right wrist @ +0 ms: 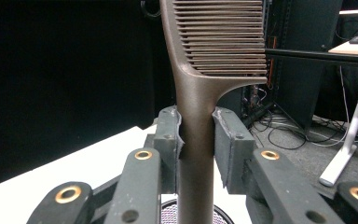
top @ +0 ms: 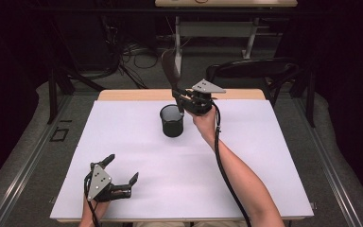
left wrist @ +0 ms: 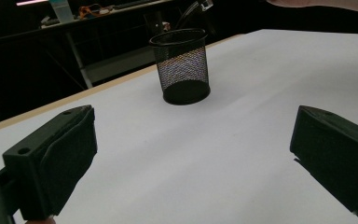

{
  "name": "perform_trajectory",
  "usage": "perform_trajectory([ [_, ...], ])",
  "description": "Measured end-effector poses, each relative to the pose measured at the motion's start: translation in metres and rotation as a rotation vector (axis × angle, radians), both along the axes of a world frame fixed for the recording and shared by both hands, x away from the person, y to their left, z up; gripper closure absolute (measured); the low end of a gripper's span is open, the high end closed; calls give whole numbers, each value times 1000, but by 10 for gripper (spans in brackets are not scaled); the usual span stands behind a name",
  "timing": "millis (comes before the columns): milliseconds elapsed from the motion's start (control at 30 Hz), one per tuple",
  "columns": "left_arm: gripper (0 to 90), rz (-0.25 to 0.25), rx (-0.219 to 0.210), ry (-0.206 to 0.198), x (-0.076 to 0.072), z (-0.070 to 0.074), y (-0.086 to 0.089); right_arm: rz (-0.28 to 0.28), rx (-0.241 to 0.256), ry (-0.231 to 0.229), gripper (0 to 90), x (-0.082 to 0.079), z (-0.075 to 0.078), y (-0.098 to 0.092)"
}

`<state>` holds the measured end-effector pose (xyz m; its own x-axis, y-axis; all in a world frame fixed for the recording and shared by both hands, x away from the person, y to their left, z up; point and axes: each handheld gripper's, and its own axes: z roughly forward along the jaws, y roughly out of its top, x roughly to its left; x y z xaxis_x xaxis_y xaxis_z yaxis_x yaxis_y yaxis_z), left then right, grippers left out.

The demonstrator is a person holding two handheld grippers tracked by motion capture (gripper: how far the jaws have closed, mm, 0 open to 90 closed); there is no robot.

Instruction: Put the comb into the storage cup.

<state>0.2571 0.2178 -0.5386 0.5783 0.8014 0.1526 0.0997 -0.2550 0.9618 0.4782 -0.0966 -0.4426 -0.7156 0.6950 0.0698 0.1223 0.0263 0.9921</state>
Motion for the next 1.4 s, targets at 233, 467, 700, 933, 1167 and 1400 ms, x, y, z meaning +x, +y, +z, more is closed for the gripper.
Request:
perform_trajectory([
  [233,4,1,0,0,0,0,1,1,-3,-6,728,1,0,1],
  [467,4,1,-5,-1,-1,0,0,3,-2,-10,728,3,1,4],
  [700,4,3,-7,0,0,0,0,10,-3,-30,728,4,3,12],
  [933,4,0,-4,-4,-1,1,0,14,-3,-33,728,6,1,15],
  [1167,4,1,-7,-2,0,0,0,11,3,-27,728,11,-2,15],
  [1400,4,3,-7,-3,-1,1,1,15,2,-27,728,13,-5,19],
])
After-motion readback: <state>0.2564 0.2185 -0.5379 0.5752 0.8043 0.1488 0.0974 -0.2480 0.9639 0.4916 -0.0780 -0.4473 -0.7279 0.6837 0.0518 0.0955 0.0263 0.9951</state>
